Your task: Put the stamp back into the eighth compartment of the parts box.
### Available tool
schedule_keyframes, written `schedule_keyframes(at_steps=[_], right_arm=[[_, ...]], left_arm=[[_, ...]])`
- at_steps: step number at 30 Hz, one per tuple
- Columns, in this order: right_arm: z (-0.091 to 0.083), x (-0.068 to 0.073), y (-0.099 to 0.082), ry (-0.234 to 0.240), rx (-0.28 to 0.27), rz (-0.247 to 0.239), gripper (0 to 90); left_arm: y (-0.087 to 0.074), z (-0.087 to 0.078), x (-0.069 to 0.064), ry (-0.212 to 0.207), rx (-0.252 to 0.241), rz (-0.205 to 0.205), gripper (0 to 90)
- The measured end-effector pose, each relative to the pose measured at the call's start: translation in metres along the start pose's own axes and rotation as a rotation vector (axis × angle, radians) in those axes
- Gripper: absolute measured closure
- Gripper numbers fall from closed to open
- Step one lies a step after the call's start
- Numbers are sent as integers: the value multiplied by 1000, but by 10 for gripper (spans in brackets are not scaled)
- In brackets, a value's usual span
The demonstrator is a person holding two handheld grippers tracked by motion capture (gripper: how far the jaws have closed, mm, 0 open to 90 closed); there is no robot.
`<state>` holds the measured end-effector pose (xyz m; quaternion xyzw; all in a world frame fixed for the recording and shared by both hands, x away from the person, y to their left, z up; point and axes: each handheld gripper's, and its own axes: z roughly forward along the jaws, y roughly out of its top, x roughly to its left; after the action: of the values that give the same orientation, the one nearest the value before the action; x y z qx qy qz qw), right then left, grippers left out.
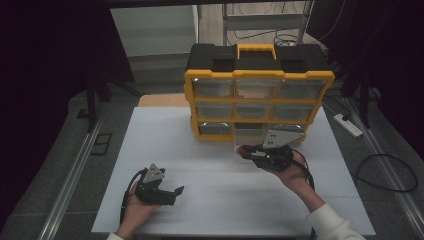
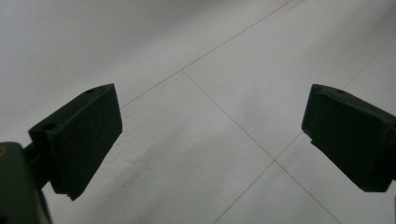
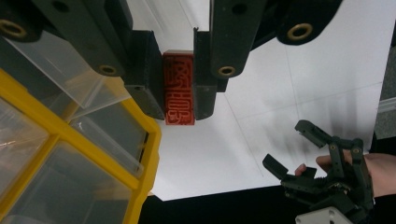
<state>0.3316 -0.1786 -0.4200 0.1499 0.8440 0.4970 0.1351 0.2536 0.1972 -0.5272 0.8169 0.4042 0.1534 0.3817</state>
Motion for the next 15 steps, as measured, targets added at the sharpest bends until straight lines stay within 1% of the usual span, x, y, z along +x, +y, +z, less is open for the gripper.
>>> schedule_keyframes(at_steps=[9, 11, 12, 15], right_arm=[[1, -4, 5, -16, -6, -9, 750], [0, -4, 5, -17, -10, -5, 750], [-1, -6, 7, -21, -21, -1, 750], [-2, -8, 8, -25, -22, 1, 750]], left_arm=[[0, 0, 0, 0, -1, -1, 51], [0, 0, 0, -1, -1, -1, 51], [0, -1, 0, -2, -2, -1, 51], [0, 0, 0, -2, -2, 0, 51]])
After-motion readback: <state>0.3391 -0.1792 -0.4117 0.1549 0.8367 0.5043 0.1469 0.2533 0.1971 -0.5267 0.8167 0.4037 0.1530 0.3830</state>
